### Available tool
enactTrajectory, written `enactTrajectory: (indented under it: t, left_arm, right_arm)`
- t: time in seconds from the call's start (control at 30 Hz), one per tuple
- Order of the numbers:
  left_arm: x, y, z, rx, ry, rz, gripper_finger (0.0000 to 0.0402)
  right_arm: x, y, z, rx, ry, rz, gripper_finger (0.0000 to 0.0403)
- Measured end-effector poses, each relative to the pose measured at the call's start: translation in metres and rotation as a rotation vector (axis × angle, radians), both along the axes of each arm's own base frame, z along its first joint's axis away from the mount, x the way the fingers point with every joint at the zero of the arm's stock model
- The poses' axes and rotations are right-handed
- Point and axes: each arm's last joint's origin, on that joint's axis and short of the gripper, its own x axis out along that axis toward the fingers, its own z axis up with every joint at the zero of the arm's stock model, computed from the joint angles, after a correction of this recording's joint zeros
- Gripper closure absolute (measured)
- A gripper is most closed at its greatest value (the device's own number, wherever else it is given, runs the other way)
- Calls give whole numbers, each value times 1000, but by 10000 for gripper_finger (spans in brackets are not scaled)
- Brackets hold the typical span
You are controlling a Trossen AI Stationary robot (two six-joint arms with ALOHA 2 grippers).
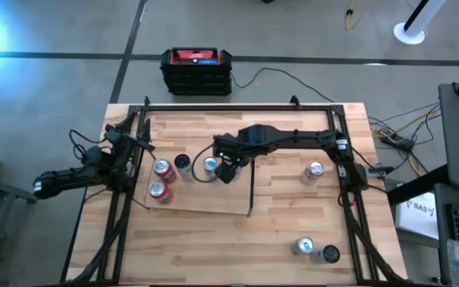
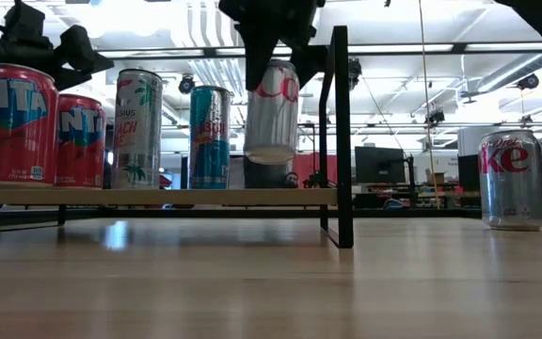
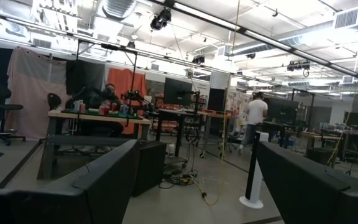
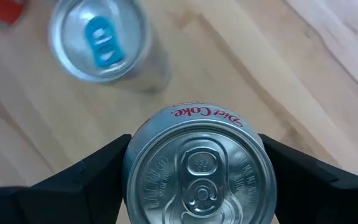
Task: Place canned beverage on shelf
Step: Put the top silver soda can on the shelf
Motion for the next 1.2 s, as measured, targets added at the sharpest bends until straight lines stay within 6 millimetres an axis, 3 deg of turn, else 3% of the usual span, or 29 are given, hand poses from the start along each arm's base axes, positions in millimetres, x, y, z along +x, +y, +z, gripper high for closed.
enactTrajectory:
  t: [0.23, 1.2]
  left_arm:
    - [0, 0, 0, 0, 0, 0, 91]
    - [0, 0, 0, 0, 0, 0, 91]
  right_arm:
    - [1, 12, 1, -39, -11, 24, 109]
    - [7, 12, -25, -78, 20, 110, 101]
